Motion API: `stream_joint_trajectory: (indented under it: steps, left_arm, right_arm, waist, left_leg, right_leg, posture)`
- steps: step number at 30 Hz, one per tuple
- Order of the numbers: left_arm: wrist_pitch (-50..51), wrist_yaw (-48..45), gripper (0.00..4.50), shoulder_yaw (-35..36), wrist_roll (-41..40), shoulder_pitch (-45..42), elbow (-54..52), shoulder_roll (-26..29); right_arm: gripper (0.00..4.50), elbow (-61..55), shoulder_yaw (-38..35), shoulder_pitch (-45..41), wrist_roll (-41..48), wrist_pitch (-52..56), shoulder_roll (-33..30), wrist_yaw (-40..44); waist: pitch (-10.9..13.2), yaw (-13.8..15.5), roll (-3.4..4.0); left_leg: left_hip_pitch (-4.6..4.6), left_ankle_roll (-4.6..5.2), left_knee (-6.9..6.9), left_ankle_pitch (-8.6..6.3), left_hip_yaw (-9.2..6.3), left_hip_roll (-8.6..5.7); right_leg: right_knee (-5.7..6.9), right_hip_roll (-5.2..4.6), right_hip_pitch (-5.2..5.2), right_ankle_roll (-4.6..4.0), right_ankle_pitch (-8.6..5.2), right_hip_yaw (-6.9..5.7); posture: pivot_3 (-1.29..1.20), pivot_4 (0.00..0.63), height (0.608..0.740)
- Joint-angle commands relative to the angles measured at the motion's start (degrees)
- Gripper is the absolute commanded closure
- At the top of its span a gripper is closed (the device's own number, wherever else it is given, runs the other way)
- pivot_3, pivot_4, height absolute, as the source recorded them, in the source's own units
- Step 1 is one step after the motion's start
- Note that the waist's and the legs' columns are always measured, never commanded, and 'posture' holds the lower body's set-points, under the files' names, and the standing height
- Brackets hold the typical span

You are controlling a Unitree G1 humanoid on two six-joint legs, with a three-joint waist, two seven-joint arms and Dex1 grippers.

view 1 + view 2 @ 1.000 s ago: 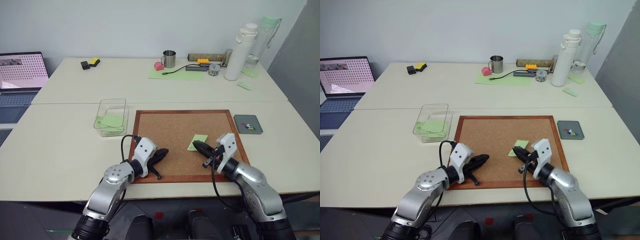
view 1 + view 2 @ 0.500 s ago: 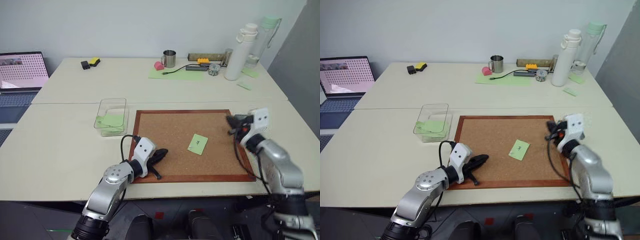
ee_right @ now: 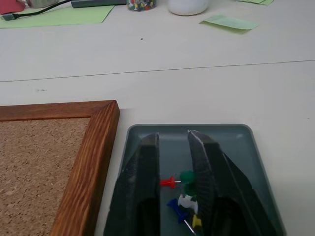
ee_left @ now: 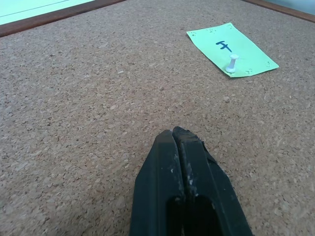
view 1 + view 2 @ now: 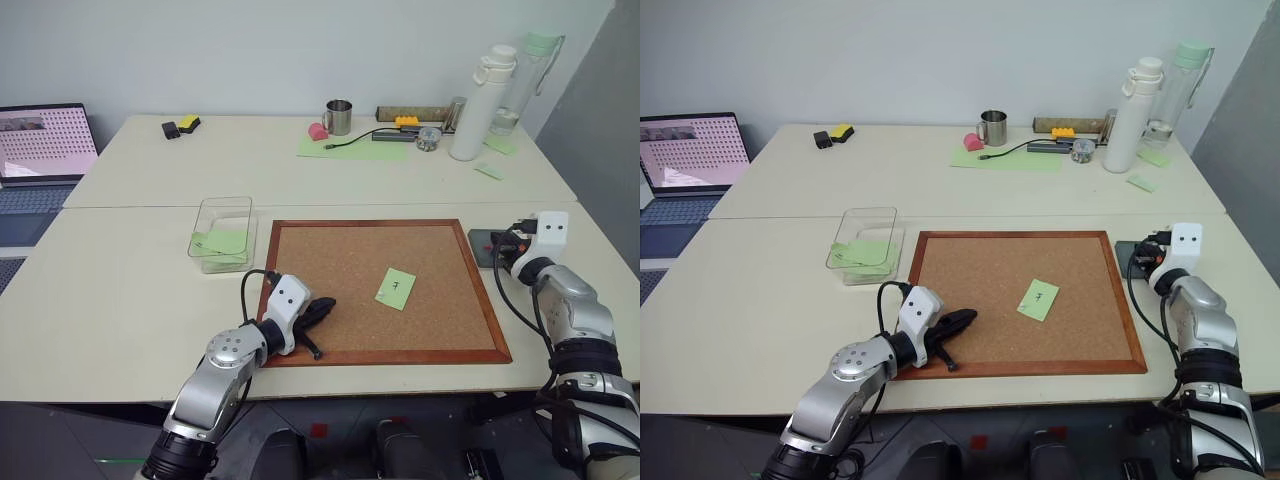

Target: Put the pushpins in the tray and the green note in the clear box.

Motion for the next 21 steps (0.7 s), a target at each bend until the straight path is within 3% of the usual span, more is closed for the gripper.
stream_joint_trajectory:
  steps: [1, 21]
  left_arm:
    - [1.55, 0.33, 4.5, -0.09, 0.67, 1.65, 0.75, 0.92]
    - [1.01, 0.1, 4.5, -0.26, 0.83, 1.54, 1.27, 0.86]
  right_arm:
    - [3.09, -0.65, -1.61, -1.55, 0.7, -2.11, -0.84, 0.99]
    - [3.09, -2.5, -1.4, -1.2, 1.4, -2.05, 0.57, 2.43]
  waist:
    - [0.0, -0.17, 0.0]
    - [0.0, -0.39, 0.01]
  left_leg:
    - [0.0, 0.0, 0.0, 0.0, 0.0, 0.0]
    - [0.0, 0.0, 0.0, 0.0, -0.02, 0.0]
  right_leg:
    - [0.0, 0.0, 0.0, 0.0, 0.0, 0.0]
    - [0.0, 0.0, 0.0, 0.0, 0.0, 0.0]
  posture:
    - [0.0, 0.15, 0.74]
    - [0.0, 0.15, 0.74]
